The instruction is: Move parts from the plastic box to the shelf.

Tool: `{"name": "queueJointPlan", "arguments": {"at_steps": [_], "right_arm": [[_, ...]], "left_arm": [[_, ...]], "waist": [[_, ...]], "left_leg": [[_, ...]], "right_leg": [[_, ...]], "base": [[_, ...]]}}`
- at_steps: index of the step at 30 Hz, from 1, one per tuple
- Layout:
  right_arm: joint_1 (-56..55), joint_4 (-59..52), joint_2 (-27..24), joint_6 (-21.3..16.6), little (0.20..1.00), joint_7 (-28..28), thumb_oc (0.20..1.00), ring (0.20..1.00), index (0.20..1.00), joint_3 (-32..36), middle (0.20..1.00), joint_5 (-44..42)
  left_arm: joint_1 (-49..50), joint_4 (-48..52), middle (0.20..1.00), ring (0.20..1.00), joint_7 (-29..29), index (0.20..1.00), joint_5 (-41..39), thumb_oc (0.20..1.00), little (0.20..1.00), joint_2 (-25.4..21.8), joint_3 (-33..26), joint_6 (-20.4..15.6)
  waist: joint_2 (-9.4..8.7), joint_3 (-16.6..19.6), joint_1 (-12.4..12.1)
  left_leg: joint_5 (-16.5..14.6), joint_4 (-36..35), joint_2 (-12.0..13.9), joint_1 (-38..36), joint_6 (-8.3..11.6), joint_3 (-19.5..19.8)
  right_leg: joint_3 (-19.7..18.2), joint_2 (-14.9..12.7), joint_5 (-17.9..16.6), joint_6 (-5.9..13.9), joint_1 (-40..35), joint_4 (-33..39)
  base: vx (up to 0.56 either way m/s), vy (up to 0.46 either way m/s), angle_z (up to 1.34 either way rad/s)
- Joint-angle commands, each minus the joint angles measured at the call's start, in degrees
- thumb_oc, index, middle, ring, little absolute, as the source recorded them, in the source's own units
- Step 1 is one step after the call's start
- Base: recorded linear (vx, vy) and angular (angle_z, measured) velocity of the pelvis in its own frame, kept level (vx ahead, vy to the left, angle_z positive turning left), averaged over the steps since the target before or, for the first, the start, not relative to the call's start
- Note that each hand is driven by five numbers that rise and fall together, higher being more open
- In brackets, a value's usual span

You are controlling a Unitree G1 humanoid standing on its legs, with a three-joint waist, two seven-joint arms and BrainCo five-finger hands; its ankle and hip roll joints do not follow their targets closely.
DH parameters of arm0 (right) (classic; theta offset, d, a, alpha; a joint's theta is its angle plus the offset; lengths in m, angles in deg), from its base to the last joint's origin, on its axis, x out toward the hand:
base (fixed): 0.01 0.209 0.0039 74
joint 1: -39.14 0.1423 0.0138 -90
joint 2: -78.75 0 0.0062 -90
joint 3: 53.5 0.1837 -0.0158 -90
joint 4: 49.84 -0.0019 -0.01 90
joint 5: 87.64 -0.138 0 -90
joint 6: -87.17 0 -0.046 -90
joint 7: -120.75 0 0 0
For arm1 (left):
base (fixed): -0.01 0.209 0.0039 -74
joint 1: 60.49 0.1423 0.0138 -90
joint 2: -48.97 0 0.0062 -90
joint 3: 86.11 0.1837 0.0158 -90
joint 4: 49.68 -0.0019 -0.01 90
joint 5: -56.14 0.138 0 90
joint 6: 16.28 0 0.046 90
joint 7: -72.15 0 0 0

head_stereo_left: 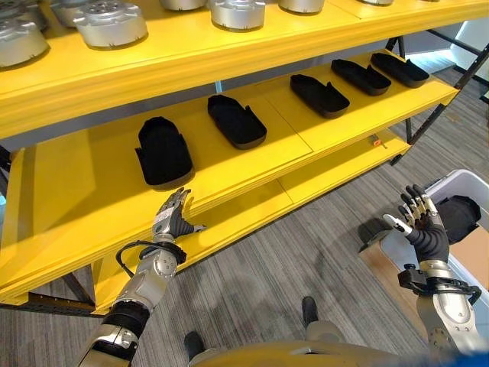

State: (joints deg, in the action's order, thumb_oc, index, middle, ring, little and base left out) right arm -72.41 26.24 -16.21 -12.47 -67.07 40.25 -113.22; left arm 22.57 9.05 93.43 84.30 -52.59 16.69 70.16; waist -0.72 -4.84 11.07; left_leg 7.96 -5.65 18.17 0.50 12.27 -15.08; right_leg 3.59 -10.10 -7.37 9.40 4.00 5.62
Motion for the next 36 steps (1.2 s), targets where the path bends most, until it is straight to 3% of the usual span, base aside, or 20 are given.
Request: {"name": "queueJointPlan", "arguments": {"at_steps": [1, 36], "right_arm": [[5.3, -5.8, -2.4, -4.0, 1.0, -0.7, 1.0, 1.0, 1.0, 2.3, 1.0, 0.1], [4.6, -7.9, -5.0, -6.4, 1.0, -0.9, 1.0, 1.0, 1.0, 0.8, 1.0, -1.5]], "left_arm": [[-7.2, -2.8, 1.0, 1.0, 3.6, 1.0, -0.8, 1.0, 1.0, -1.8, -0.7, -0.1], [-23.4, -23.4, 1.0, 1.0, 6.0, 1.0, -5.3, 1.0, 1.0, -3.7, 5.5, 1.4]], "waist": [[0.36, -4.7, 1.0], [-1.26, -9.5, 3.5]], "left_leg": [[-3.6, 7.5, -0.4, 4.7, -3.99, -0.1], [-4.6, 10.9, -0.2, 8.9, -3.75, -0.1]], "right_leg": [[-0.7, -2.0, 9.1, -0.14, -0.7, -5.9], [-2.9, -1.9, 8.4, -0.24, 4.3, -7.9]], "base": [[0.0, 0.0, 0.0], [0.0, 0.001, -0.01]]}}
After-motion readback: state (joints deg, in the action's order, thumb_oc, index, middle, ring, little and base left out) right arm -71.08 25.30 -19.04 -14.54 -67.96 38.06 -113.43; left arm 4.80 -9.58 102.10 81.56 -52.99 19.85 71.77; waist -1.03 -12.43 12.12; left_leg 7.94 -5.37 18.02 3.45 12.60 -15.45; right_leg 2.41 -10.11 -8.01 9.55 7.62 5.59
